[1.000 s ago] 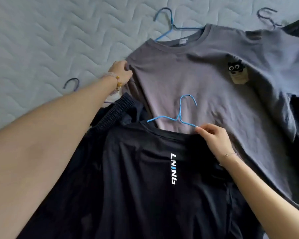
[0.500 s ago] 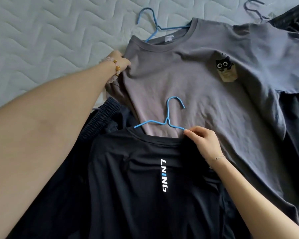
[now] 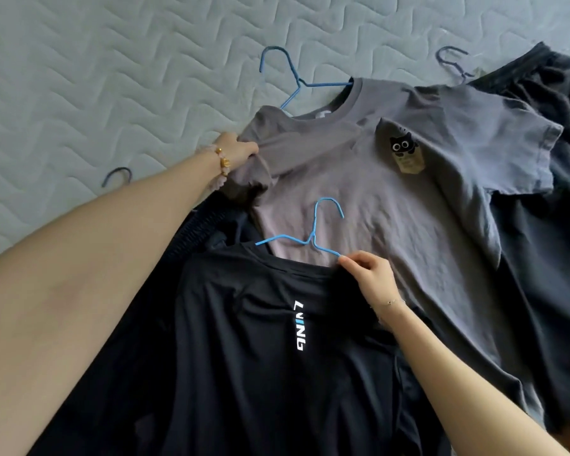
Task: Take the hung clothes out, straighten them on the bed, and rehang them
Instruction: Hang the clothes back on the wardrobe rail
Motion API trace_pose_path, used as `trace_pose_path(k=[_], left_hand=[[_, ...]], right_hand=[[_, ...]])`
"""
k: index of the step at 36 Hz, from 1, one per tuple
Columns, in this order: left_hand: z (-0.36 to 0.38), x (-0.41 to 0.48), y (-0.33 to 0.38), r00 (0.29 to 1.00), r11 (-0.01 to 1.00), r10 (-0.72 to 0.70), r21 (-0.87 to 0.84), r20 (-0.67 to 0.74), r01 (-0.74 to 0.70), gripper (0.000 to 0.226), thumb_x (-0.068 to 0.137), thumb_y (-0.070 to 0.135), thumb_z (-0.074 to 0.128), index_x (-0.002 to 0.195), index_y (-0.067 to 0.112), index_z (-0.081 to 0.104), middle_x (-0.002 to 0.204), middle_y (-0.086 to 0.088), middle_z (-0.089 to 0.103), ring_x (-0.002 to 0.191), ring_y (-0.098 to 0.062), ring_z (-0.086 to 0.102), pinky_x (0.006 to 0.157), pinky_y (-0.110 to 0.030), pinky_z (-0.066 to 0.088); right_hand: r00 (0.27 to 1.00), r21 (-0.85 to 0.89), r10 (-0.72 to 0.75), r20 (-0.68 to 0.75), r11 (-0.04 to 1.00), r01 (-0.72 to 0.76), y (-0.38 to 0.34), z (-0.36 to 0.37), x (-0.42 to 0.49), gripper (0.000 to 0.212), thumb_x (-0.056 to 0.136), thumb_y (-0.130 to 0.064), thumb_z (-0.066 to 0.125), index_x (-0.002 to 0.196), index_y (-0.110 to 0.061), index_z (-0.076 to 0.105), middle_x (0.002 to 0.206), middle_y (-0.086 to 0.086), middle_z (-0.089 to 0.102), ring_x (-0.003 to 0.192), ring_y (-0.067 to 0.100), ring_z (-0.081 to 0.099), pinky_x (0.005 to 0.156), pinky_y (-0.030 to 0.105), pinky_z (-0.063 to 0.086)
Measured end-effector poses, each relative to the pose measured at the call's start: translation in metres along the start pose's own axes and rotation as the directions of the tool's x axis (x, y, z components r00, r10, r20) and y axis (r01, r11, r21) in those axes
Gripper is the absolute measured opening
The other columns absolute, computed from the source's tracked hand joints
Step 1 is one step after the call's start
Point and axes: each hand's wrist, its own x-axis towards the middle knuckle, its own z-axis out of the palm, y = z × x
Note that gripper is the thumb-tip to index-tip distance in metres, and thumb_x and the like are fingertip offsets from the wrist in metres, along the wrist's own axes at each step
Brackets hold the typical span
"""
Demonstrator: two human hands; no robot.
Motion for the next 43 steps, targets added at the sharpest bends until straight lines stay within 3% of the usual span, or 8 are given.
trace_pose_path(k=[5,11,14,19,24,34,38,43], left_hand=[[-0.024,-0.048,0.021,0.997,0.983,0.073,-0.172,0.022,-0.068,0.019,0.077,0.023,0.063,0.092,0.011,0.06,0.095,-0.007,0.059,0.088,-0.02,0.053,0.064,-0.022,0.04],[-0.07,-0.115,0.074,0.974,0.94,0.227,-0.268,0.027,-0.211,0.005,0.079,0.02,0.066,0.076,0.017,0.064,0.076,0.001,0.062,0.066,-0.01,0.056,0.057,-0.012,0.044],[-0.079,-0.151,0.099,0.957,0.921,0.289,-0.275,0.013,-0.274,0.006,0.087,0.017,0.06,0.083,0.018,0.063,0.072,0.007,0.06,0.064,-0.006,0.055,0.052,-0.007,0.042],[-0.087,-0.22,0.109,0.954,0.912,0.282,-0.282,-0.099,-0.299,0.023,0.09,0.019,0.055,0.106,0.007,0.066,0.095,-0.005,0.064,0.089,-0.018,0.058,0.087,-0.034,0.046],[-0.095,-0.3,0.094,0.948,0.888,0.186,-0.369,-0.26,-0.275,0.016,0.091,0.017,0.055,0.091,0.004,0.063,0.086,-0.008,0.058,0.083,-0.016,0.051,0.069,-0.028,0.041],[-0.136,-0.465,0.026,0.868,0.789,0.107,-0.49,-0.485,-0.371,0.056,0.082,0.055,0.053,0.084,0.0,0.062,0.081,-0.008,0.055,0.081,-0.015,0.05,0.077,-0.034,0.043],[-0.16,-0.516,0.017,0.82,0.761,0.115,-0.481,-0.561,-0.435,0.043,0.076,0.06,0.052,0.082,0.018,0.058,0.084,-0.005,0.053,0.083,-0.013,0.049,0.077,-0.032,0.038],[-0.19,-0.579,-0.005,0.688,0.758,0.092,-0.397,-0.72,-0.517,0.021,0.093,0.03,0.052,0.078,0.02,0.063,0.079,0.004,0.065,0.078,-0.003,0.06,0.076,-0.02,0.046]], right_hand=[[1.0,0.045,-0.021,0.01,0.999,0.021,-0.016,-0.023,-0.046,0.021,0.088,-0.019,0.067,0.075,-0.004,0.069,0.06,-0.001,0.05,0.049,0.0,0.039,0.047,0.01,0.032],[0.986,-0.014,-0.165,0.013,0.986,0.165,-0.042,-0.058,-0.115,0.021,0.088,-0.017,0.067,0.075,-0.001,0.066,0.06,-0.001,0.043,0.055,0.004,0.036,0.05,0.017,0.029],[0.976,-0.031,-0.215,0.014,0.976,0.216,-0.06,-0.073,-0.144,0.022,0.087,-0.019,0.069,0.074,-0.002,0.065,0.058,-0.004,0.043,0.054,0.004,0.037,0.051,0.018,0.03],[0.963,0.021,-0.269,-0.005,0.963,0.269,-0.093,-0.098,-0.188,0.017,0.086,-0.014,0.071,0.072,-0.004,0.068,0.057,-0.004,0.048,0.055,0.003,0.039,0.052,0.018,0.031],[0.944,0.063,-0.33,0.026,0.943,0.328,-0.128,-0.117,-0.226,0.014,0.085,-0.009,0.072,0.071,-0.01,0.069,0.061,-0.004,0.055,0.057,0.0,0.042,0.054,0.013,0.035],[0.874,0.11,-0.442,0.202,0.897,0.428,-0.156,-0.13,-0.296,0.02,0.086,-0.003,0.069,0.067,-0.011,0.069,0.056,-0.01,0.058,0.056,-0.003,0.046,0.055,0.009,0.037],[0.851,0.12,-0.469,0.234,0.883,0.454,-0.164,-0.124,-0.327,0.018,0.085,-0.005,0.07,0.068,-0.01,0.07,0.057,-0.009,0.058,0.055,-0.002,0.047,0.054,0.009,0.037],[0.802,0.132,-0.542,0.252,0.84,0.526,-0.182,-0.111,-0.375,0.018,0.085,-0.006,0.07,0.067,-0.008,0.069,0.05,-0.012,0.057,0.05,-0.003,0.047,0.051,0.007,0.036]])
